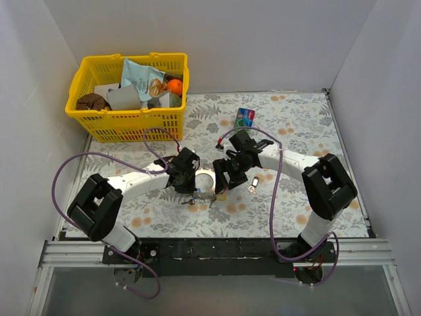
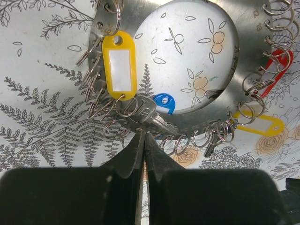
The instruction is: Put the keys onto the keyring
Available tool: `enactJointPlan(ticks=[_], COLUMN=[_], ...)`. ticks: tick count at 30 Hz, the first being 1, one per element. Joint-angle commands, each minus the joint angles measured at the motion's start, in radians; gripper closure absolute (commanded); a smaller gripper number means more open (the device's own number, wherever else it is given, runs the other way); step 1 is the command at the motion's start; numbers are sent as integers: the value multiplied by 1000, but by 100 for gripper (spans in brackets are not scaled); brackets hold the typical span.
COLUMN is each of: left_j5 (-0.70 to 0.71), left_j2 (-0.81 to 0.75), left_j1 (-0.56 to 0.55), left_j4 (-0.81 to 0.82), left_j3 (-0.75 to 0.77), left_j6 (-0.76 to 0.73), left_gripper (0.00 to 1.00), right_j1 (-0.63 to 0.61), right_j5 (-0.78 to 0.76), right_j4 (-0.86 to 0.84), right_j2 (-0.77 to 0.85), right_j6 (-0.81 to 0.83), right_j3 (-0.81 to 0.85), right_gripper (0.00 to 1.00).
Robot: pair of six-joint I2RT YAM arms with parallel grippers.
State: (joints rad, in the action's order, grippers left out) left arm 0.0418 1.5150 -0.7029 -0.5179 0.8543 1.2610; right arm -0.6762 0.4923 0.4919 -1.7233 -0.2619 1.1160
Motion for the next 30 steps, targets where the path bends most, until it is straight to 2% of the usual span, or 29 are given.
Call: enactJointPlan(ticks=[1, 10, 11, 12, 16, 22, 30], left_j5=[29, 87, 81, 79, 89, 89, 61], left_j2=[-1, 4, 2, -1, -9, -9, -3], left_j1=[-4, -3, -3, -3, -4, -4, -6], left_j4=[-11, -59, -59, -62, -70, -83, -68], left_j3=[57, 97, 98, 98, 97, 92, 80], left_j6=[-20, -52, -57, -66, -83, -97, -101], left_gripper=[100, 100, 97, 84, 60, 57, 62], right_j1=[-3, -3, -3, -3, -3, -3, -3], right_j5=[-1, -1, -1, -1, -1, 2, 0], right_j4=[-1, 5, 5, 5, 5, 2, -3], right_j2=[-7, -15, -13, -15, -16, -21, -21], right_j6=[13, 19, 20, 21, 23, 24, 24], right_j3=[36, 42, 42, 42, 41, 41, 34], right_gripper=[18, 18, 18, 18, 18, 18, 18])
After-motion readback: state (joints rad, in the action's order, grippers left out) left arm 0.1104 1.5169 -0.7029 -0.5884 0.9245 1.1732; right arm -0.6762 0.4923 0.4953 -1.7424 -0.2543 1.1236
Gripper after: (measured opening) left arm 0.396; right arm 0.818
